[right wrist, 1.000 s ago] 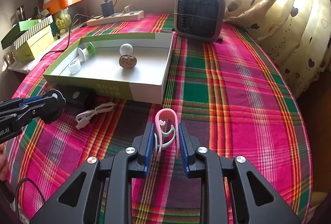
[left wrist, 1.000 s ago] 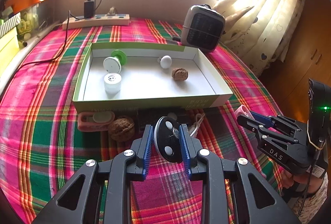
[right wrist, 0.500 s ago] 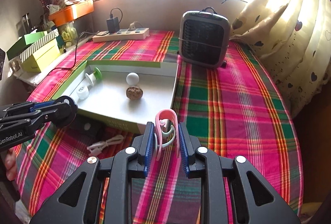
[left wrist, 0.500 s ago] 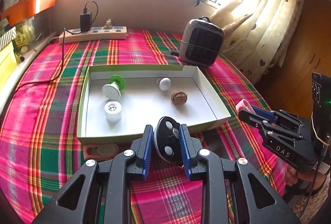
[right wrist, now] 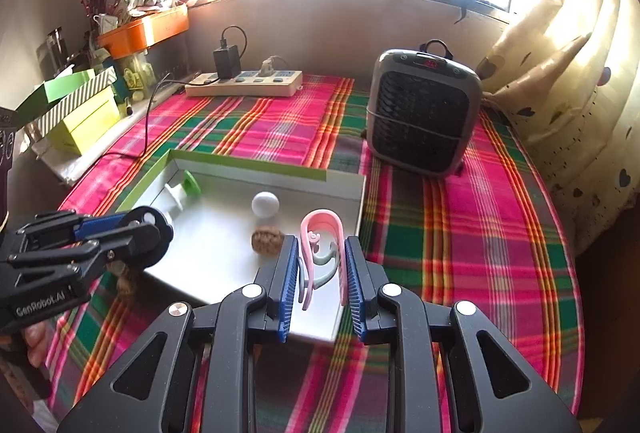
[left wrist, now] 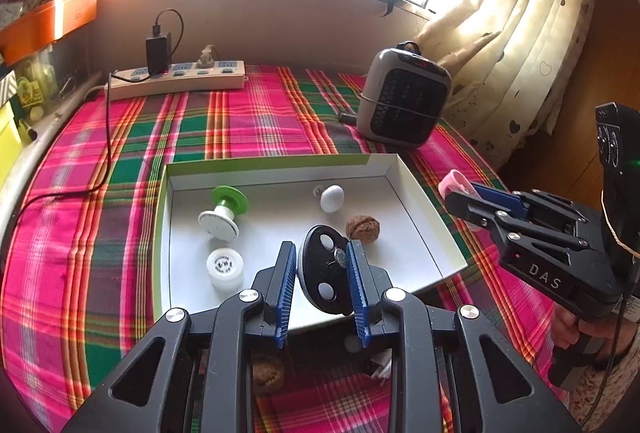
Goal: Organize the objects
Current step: 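Carry the remote and pink clip into the tray and open both grippers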
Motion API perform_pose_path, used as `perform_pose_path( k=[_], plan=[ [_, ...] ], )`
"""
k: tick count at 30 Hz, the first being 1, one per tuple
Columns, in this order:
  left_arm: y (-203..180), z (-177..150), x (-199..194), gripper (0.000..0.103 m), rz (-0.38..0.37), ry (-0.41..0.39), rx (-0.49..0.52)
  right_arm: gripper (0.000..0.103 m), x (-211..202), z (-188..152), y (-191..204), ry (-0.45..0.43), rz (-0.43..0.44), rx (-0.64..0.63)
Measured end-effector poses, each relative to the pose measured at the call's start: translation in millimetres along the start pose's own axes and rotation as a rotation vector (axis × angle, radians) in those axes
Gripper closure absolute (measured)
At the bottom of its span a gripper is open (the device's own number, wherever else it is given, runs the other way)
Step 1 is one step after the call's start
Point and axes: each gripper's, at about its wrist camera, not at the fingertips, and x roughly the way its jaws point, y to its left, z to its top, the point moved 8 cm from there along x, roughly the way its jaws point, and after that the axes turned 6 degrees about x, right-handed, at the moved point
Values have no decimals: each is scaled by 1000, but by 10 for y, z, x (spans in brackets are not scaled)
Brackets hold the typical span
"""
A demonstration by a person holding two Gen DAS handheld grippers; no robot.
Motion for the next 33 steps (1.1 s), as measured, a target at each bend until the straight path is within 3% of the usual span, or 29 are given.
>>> perform_pose_path(
  k=[20, 33],
  plan=[
    [178, 155, 635, 79, 6, 83, 20, 79, 802, 183, 44, 131, 12, -4],
    [227, 129, 809, 79, 24, 121, 25, 78, 964, 142, 28, 162, -13, -19]
  ],
)
